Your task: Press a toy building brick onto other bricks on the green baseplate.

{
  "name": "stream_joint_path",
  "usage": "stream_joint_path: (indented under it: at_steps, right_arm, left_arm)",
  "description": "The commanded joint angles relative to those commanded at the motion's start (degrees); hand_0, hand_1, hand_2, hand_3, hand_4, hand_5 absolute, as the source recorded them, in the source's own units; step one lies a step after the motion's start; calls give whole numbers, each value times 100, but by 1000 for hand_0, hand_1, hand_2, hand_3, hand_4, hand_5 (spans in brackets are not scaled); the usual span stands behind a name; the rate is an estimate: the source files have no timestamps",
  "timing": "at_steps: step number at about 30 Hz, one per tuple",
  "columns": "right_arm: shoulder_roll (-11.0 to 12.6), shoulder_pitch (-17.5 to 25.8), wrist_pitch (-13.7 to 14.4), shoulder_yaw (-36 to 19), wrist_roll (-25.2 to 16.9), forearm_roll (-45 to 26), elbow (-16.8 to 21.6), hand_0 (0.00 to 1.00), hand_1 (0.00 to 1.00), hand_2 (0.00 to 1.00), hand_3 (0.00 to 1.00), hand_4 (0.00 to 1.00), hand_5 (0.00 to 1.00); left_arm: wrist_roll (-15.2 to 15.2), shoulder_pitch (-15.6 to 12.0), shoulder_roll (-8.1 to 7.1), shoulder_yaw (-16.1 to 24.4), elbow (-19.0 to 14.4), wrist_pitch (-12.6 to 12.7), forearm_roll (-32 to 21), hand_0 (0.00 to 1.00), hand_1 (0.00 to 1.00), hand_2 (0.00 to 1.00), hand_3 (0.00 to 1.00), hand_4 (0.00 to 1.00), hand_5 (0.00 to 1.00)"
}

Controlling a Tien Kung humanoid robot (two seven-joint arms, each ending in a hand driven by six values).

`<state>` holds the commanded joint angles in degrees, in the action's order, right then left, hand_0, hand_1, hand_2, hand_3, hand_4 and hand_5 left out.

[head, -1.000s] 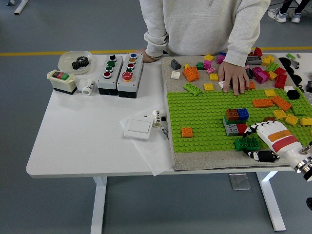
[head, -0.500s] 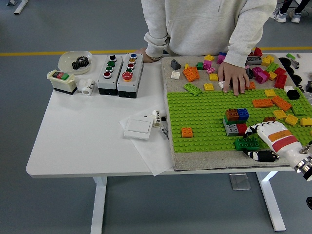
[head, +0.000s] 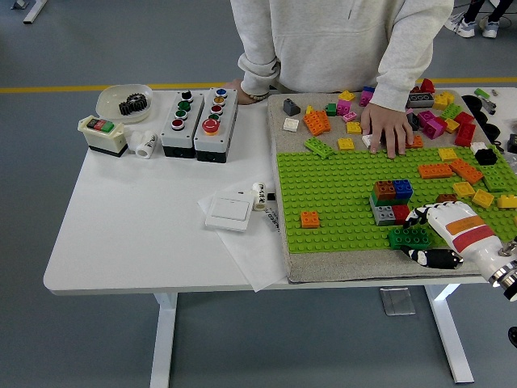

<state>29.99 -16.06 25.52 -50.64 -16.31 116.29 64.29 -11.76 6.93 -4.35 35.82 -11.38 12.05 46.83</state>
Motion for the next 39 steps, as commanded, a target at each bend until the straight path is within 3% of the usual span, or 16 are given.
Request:
stream_joint_path:
  at_steps: [17, 39]
  right_arm:
    - [-33, -44, -29, -14, -35, -3, -133, 460, 466, 512, 513, 777, 409]
    - [-16, -57, -255, -81, -77, -35, -84, 480, 487, 527, 526, 782, 421]
  left_arm:
    - [-2, 15, -7, -42, -7, -18, -43, 741, 744, 750, 609, 673, 623]
    - [-4, 46, -15, -87, -15, -29, -101, 741, 745, 751, 609, 674, 623]
